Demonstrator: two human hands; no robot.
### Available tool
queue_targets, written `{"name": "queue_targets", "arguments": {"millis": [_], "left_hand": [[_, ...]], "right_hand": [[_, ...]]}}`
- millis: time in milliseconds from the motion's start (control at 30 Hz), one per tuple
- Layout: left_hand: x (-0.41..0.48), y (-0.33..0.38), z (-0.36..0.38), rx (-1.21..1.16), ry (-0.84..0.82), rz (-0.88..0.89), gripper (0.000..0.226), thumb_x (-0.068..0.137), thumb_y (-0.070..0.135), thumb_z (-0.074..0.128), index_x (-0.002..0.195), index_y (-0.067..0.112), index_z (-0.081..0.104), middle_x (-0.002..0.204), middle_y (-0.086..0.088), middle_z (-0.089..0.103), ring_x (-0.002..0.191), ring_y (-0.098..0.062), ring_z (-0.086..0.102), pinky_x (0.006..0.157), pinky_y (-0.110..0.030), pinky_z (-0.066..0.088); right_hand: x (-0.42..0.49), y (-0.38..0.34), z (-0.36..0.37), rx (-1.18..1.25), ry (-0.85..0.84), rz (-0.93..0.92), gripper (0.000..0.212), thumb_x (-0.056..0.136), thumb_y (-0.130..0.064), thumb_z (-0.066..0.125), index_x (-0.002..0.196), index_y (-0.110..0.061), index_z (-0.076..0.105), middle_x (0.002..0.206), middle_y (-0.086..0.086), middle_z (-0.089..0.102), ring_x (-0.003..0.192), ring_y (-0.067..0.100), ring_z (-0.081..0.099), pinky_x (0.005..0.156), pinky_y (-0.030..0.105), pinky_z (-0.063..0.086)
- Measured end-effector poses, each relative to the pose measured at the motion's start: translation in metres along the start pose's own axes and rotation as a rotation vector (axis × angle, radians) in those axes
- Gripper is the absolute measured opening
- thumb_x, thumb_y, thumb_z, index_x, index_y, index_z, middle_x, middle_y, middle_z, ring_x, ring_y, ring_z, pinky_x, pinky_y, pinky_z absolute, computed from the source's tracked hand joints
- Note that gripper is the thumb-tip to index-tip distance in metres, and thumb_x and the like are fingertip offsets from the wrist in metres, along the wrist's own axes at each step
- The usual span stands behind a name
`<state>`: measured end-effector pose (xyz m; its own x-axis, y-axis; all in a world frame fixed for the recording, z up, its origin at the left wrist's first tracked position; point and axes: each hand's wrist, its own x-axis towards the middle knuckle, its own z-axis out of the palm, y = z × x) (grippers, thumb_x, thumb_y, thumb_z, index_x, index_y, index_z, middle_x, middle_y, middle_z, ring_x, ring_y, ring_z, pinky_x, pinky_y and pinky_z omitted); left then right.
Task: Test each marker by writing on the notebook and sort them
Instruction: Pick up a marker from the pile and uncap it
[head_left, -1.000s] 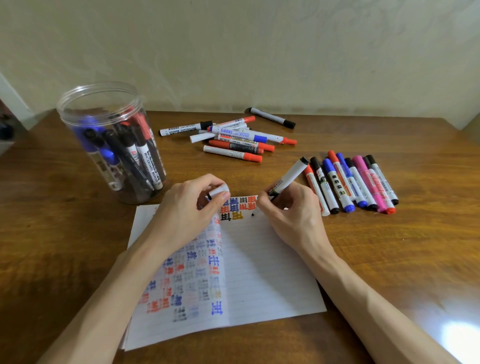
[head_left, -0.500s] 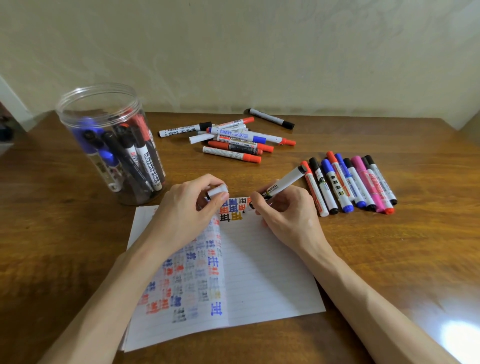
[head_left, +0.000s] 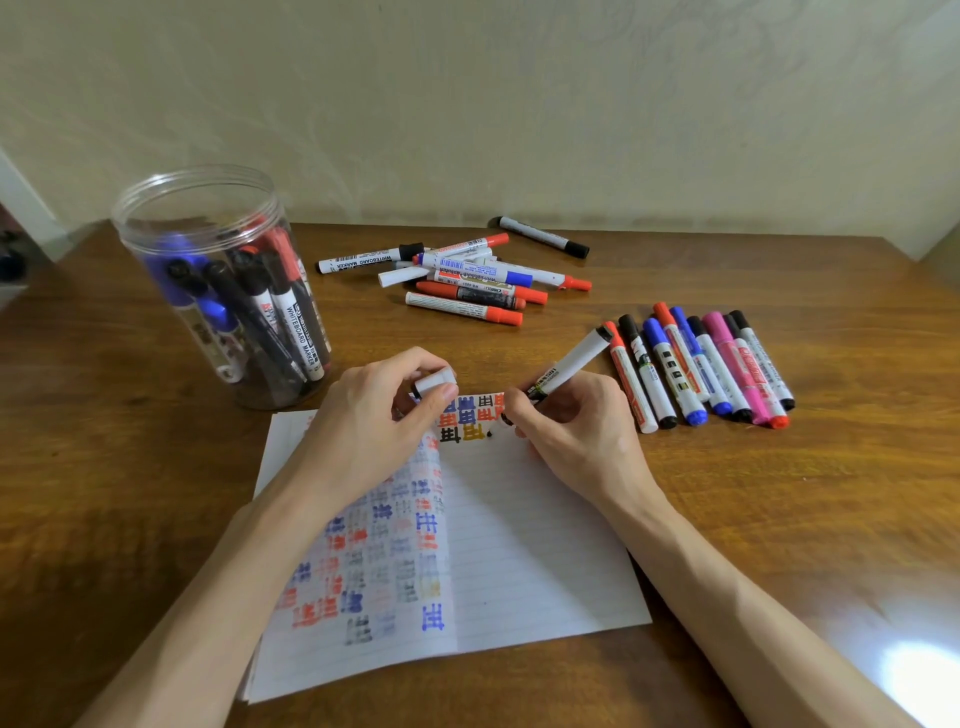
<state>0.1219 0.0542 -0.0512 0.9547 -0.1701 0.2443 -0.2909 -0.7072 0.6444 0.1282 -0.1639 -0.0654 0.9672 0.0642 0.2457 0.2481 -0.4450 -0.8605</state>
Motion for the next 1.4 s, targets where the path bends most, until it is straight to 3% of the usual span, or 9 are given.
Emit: {"name": "queue_targets", "arguments": {"millis": [267,467,667,834,967,1067,1167,1267,1400], "left_hand": [[0.000,-0.001,0.000,-0.009,0.000,0.008,0.025,0.099,0.046,0.055,0.118,0.032,0.065,0.105,0.022,0.068,0.098,0.006,0.065,0.072,-0.012,0.053],[0.000,-0.002,0.000,-0.003,0.001,0.010,0.025,0.099,0.046,0.055,0.118,0.032,0.065,0.105,0.022,0.069,0.098,0.007,0.065,0.074,-0.014,0.054],[0.000,-0.002,0.000,-0.006,0.001,0.011,0.024,0.100,0.046,0.055,0.118,0.034,0.066,0.104,0.023,0.069,0.099,0.008,0.064,0.073,-0.011,0.051],[0.000,-0.001,0.000,-0.008,0.001,0.003,0.024,0.100,0.044,0.057,0.119,0.032,0.066,0.106,0.021,0.069,0.099,0.006,0.065,0.073,-0.011,0.050],[0.000,-0.001,0.001,-0.003,0.000,0.013,0.024,0.099,0.042,0.058,0.120,0.031,0.065,0.107,0.022,0.068,0.099,0.008,0.064,0.070,-0.008,0.050],[0.000,-0.001,0.001,-0.005,0.002,0.037,0.025,0.099,0.040,0.058,0.121,0.030,0.065,0.111,0.020,0.068,0.102,0.003,0.066,0.076,-0.015,0.055],[-0.001,0.001,0.001,-0.018,-0.012,0.080,0.026,0.100,0.033,0.059,0.125,0.031,0.065,0.118,0.021,0.066,0.108,0.003,0.064,0.082,-0.017,0.056],[-0.002,0.004,0.001,-0.066,-0.040,0.071,0.033,0.098,0.028,0.064,0.129,0.037,0.062,0.115,0.024,0.065,0.099,0.006,0.067,0.078,-0.015,0.058],[-0.002,0.007,0.000,-0.137,-0.035,0.047,0.033,0.092,0.030,0.071,0.123,0.037,0.061,0.114,0.022,0.067,0.092,0.003,0.071,0.073,-0.021,0.062]], "right_hand": [[0.000,-0.001,0.000,-0.013,0.033,0.005,0.019,0.096,-0.026,0.072,0.079,-0.016,0.074,0.070,-0.007,0.072,0.059,0.013,0.069,0.056,0.035,0.060],[0.000,-0.001,0.001,-0.049,0.027,-0.007,0.021,0.094,-0.023,0.073,0.076,-0.012,0.074,0.068,-0.011,0.069,0.061,0.008,0.066,0.052,0.018,0.049],[0.000,0.003,0.000,0.010,0.080,0.033,0.021,0.095,-0.025,0.070,0.076,-0.016,0.072,0.069,-0.003,0.073,0.062,0.023,0.069,0.056,0.042,0.059],[-0.001,0.003,0.001,-0.043,0.074,0.005,0.019,0.095,-0.025,0.071,0.080,-0.014,0.073,0.071,-0.006,0.072,0.064,0.014,0.067,0.053,0.021,0.050],[0.000,0.003,0.001,-0.064,0.058,0.013,0.020,0.094,-0.023,0.073,0.079,-0.010,0.074,0.071,-0.007,0.070,0.064,0.011,0.066,0.052,0.022,0.051],[0.000,0.003,0.001,-0.057,0.052,0.015,0.021,0.094,-0.022,0.072,0.077,-0.010,0.073,0.069,-0.006,0.070,0.063,0.014,0.065,0.052,0.026,0.051],[0.002,0.000,-0.004,0.081,0.057,0.042,0.016,0.096,-0.019,0.071,0.082,-0.012,0.073,0.069,-0.002,0.072,0.061,0.018,0.067,0.053,0.032,0.054],[0.002,-0.009,-0.011,0.335,0.037,0.093,0.006,0.099,-0.015,0.069,0.096,-0.010,0.072,0.075,0.007,0.075,0.060,0.017,0.067,0.054,0.026,0.052],[0.001,-0.013,-0.015,0.493,-0.004,0.131,0.005,0.100,-0.016,0.070,0.100,-0.012,0.071,0.080,0.011,0.076,0.064,0.022,0.068,0.056,0.028,0.052]]}}
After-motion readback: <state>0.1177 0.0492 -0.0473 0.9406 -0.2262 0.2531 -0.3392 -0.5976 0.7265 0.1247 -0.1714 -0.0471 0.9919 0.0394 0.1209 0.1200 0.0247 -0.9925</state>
